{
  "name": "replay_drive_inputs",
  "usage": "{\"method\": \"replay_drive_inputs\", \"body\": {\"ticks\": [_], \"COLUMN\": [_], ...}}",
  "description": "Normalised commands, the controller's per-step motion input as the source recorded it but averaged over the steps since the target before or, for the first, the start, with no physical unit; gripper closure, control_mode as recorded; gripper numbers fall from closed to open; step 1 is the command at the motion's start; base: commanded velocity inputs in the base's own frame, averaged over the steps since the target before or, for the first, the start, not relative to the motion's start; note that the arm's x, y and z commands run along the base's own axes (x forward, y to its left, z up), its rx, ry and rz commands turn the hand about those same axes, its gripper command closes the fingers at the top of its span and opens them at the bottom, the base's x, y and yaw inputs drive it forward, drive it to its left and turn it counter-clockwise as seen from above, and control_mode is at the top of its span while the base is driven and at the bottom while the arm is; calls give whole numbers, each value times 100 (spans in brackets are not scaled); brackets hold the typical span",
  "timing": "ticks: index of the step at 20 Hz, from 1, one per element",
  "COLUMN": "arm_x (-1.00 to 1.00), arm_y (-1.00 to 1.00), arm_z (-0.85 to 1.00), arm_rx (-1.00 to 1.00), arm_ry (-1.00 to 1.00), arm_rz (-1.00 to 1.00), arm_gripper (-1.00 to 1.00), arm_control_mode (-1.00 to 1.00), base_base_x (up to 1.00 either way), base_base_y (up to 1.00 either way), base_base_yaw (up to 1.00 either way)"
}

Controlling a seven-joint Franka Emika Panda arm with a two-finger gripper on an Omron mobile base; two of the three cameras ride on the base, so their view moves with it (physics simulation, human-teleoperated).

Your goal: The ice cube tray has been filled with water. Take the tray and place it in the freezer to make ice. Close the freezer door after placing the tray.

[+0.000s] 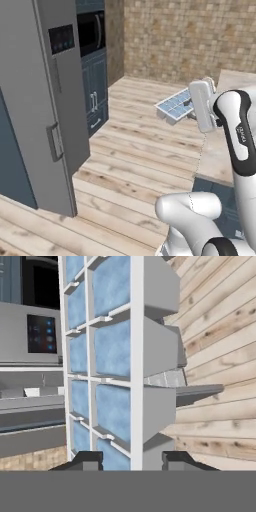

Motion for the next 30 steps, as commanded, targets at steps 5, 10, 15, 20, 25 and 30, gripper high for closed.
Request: {"method": "replay_drive_inputs", "body": {"ticks": [5, 10, 15, 20, 25, 30], "arm_x": [0, 0, 0, 0, 0, 0], "arm_y": [0, 0, 0, 0, 0, 0], "arm_z": [0, 0, 0, 0, 0, 0], "arm_rx": [0, 0, 0, 0, 0, 0], "arm_ry": [0, 0, 0, 0, 0, 0], "arm_rz": [0, 0, 0, 0, 0, 0], "arm_gripper": [100, 100, 100, 100, 100, 100], "arm_control_mode": [100, 100, 100, 100, 100, 100], "base_base_x": [76, 66, 64, 74, 87, 93], "base_base_y": [40, 43, 10, 5, 13, 25], "base_base_yaw": [-23, -23, -25, -28, -27, -22]}}
